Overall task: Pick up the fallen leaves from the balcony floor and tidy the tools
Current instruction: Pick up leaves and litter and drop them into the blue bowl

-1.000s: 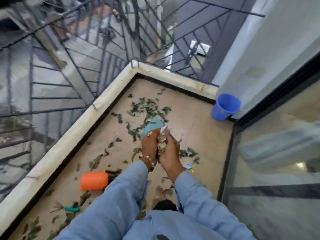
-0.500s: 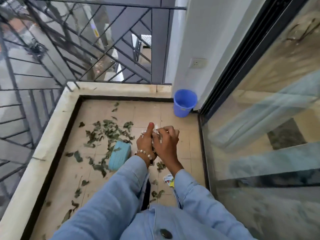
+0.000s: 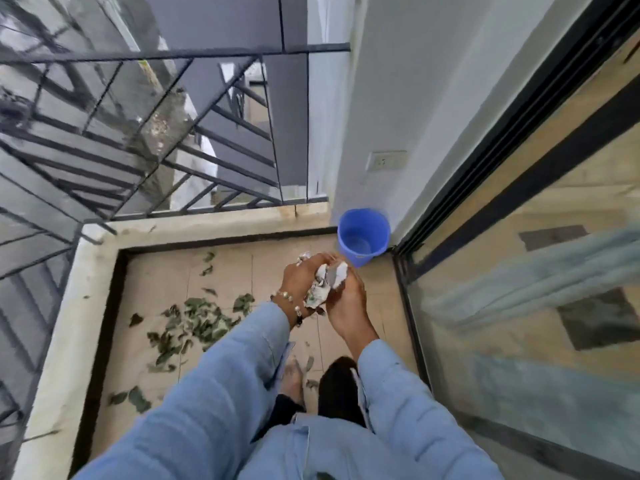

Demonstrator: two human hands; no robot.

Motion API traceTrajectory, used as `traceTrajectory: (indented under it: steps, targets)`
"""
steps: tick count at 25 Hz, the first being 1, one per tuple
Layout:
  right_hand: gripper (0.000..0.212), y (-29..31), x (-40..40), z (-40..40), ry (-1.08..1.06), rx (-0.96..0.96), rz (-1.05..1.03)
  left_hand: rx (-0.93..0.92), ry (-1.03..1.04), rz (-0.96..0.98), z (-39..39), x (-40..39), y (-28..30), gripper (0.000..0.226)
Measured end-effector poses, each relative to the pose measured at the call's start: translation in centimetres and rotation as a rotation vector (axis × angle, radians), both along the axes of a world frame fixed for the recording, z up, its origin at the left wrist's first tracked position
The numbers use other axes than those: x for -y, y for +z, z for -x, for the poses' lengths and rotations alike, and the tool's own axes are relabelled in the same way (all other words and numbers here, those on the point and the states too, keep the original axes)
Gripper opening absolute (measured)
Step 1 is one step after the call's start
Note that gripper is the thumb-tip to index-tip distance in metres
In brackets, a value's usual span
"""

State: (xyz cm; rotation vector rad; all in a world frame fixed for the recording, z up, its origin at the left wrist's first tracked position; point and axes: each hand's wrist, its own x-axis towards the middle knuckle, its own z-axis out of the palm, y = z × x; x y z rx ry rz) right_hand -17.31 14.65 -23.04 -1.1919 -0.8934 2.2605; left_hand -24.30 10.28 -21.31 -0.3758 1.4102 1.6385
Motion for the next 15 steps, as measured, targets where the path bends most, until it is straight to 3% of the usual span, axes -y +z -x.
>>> traceTrajectory:
  steps: [3,7,9,12,15]
  targets:
    - [0.041,-0.5,-3.9,2.4,0.048,-0.045,0.076,-0.096,-0.051,0.164,2.6,-5.3,-1.3,0.023]
    - [0.067,-4.2,-9.6,4.2,0.226,0.112,-0.08,-0.246,-0.099,0.387,5.6,-12.9,-4.6,0.013]
    - [0.071,-6.5,-14.2,5.0,0.347,0.144,-0.126,-0.148,-0.114,0.385,7.3,-17.5,-7.3,0.017]
    - [0.056,-10.8,-22.6,6.9,0.462,0.162,-0.14,0.163,-0.143,0.325,10.0,-24.4,-12.6,0.02]
    - [0.051,-16.2,-29.2,8.7,0.524,0.28,-0.171,0.417,-0.169,0.196,12.3,-29.5,-16.9,0.046]
